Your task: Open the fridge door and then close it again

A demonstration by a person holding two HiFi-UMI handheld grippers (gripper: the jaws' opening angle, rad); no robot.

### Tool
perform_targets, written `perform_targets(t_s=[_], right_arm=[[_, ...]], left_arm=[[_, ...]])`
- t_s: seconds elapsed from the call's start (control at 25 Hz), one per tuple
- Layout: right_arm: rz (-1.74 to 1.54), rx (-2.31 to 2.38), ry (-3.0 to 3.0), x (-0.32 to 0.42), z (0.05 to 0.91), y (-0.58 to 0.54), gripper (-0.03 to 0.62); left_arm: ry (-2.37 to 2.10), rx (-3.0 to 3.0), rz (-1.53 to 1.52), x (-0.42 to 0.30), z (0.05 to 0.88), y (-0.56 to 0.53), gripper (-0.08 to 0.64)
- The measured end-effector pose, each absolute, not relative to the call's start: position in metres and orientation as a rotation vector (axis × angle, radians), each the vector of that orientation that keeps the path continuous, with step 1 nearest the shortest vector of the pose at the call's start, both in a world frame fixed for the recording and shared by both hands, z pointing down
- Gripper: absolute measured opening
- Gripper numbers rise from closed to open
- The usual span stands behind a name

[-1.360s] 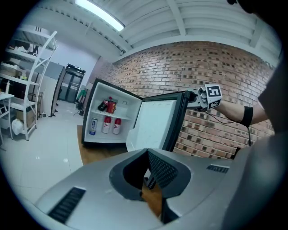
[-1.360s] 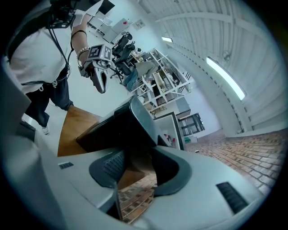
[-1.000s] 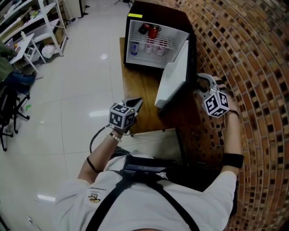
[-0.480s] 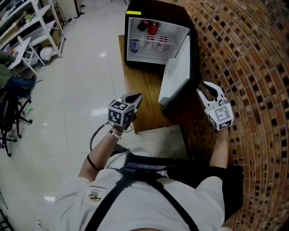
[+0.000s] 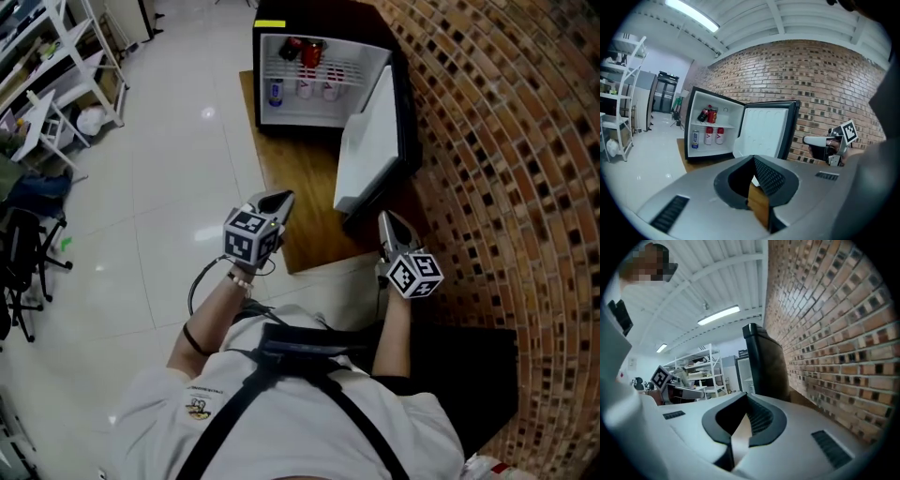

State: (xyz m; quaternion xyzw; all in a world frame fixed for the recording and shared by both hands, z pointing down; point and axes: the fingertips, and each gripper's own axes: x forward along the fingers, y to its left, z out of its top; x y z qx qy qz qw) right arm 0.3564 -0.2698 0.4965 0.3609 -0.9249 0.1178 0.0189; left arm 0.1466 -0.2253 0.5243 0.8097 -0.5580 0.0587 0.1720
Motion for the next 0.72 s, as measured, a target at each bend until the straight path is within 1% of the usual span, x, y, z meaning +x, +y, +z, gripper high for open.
perform_targets(t_s=[0.12, 0.2, 0.48, 0.72], right_arm=[[0.483, 1.281, -2.787, 0.353, 0.506, -0.273, 0.026], [0.539, 1.306, -2.779, 0.345, 0.508, -0.268, 0.026], [0.511, 1.235, -2.767, 0.314, 0.523, -0.244, 0.026], [0.472, 1.212, -2.741, 0.305, 0.52, -0.24, 0.026]], left_arm=[[-1.567, 2.304, 0.165, 0.152, 0.528, -0.228, 0.002], [-1.554, 2.307, 0.168, 0.155, 0.53, -0.228, 0.002], [-1.542, 2.315, 0.175, 0.16, 0.533, -0.226, 0.002], [-1.548, 2.329, 0.177, 0.16, 0.529, -0.225, 0.002]])
